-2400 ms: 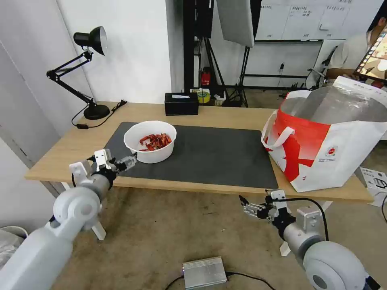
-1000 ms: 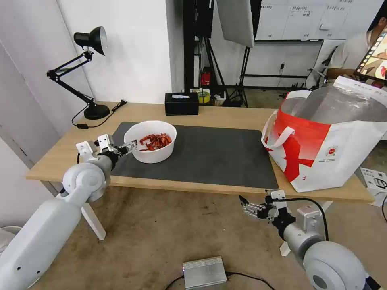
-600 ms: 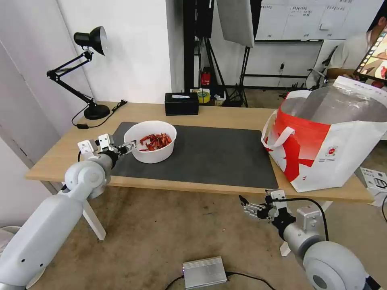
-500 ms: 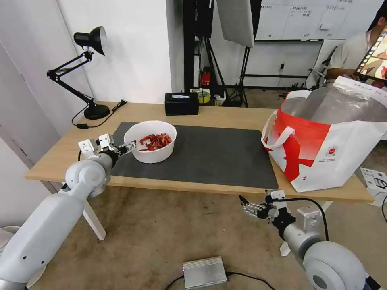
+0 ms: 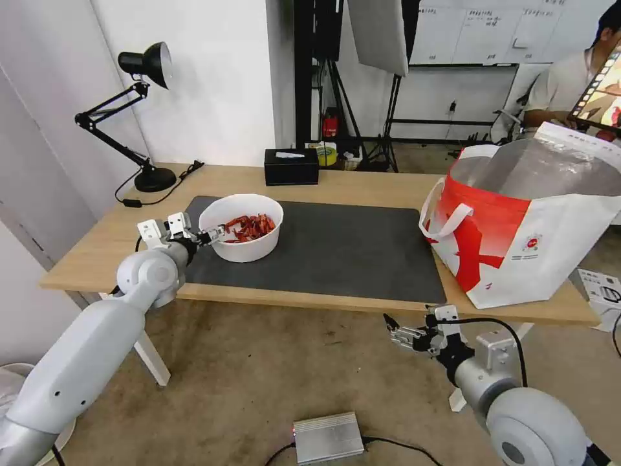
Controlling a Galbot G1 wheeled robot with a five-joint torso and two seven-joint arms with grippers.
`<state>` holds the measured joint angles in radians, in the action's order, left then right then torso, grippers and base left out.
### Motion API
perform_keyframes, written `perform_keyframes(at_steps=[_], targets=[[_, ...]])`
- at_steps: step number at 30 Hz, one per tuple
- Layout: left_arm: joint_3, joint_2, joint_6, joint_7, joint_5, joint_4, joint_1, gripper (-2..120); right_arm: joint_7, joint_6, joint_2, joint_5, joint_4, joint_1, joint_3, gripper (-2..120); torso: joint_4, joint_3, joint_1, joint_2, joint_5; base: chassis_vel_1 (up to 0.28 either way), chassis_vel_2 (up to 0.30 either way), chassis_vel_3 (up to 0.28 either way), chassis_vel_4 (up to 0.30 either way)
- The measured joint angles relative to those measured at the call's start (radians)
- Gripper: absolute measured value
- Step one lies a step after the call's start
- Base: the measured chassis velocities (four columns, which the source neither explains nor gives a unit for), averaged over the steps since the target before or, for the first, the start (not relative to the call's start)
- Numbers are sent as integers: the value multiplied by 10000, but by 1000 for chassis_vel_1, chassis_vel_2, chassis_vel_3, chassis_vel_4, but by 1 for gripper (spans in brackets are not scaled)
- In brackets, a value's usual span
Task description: Pick up the trash from the table and place it into the takeout bag.
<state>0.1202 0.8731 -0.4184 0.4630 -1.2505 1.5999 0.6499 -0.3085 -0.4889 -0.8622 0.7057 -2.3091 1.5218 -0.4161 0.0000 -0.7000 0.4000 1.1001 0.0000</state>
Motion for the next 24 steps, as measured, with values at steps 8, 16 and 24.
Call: perform_keyframes(at_steps=[8, 16, 24], targets=[[-57, -37, 0, -58, -15, 49, 15, 90, 0, 0, 0, 0, 0, 0, 0, 100, 0, 0, -1, 0, 0, 0, 0, 0, 0], [-77, -140, -15, -47, -15, 107, 29, 64, 0, 0, 0, 0, 0, 0, 0, 100, -1, 0, -1, 0, 1, 0, 0, 0, 0], [-77, -256, -29, -38, -17, 210, 87, 34, 0, 0, 0, 0, 0, 0, 0, 100, 0, 0, -1, 0, 0, 0, 0, 0, 0]])
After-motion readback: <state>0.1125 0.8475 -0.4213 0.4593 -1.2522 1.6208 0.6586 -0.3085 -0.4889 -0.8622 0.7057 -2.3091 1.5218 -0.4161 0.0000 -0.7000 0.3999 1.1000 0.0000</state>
